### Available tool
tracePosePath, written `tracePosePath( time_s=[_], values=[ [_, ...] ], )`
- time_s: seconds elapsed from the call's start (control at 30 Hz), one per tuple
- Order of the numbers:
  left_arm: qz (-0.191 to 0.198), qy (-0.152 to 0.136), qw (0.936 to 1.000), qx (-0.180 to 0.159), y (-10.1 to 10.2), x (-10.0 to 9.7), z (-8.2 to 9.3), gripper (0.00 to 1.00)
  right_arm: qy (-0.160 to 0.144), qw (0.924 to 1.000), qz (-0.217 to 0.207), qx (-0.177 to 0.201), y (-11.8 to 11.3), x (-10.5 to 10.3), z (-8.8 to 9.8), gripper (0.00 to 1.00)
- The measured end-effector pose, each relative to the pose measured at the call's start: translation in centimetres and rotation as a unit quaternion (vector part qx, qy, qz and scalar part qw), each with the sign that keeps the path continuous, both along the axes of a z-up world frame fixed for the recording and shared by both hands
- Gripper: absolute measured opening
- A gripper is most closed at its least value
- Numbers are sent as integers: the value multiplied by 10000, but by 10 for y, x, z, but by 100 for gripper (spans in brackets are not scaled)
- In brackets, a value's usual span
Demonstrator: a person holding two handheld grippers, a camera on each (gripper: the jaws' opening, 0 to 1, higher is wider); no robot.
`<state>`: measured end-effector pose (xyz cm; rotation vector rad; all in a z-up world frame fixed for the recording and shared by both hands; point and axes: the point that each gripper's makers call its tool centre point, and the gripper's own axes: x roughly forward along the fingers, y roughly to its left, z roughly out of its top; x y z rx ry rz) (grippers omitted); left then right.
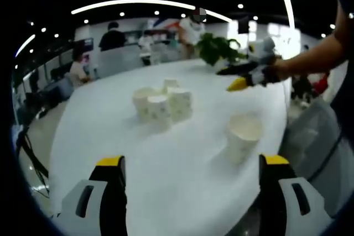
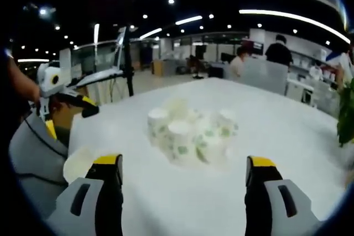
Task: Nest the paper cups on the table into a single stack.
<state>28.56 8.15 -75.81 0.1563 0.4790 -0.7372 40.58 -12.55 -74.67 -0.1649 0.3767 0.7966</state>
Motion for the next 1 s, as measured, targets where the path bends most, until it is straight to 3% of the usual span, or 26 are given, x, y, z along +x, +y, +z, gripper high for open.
tracePosePath(
  time_s=[0.4, 1.0],
  values=[
    [-29, -67, 9999, 153, 10, 3, 0, 98, -14, 9997, -53, 225, 28, 25, -1, 88],
    [111, -157, 9997, 126, 20, 18, 3, 98, -164, 9998, -26, 100, 45, 48, -7, 82]
  ],
)
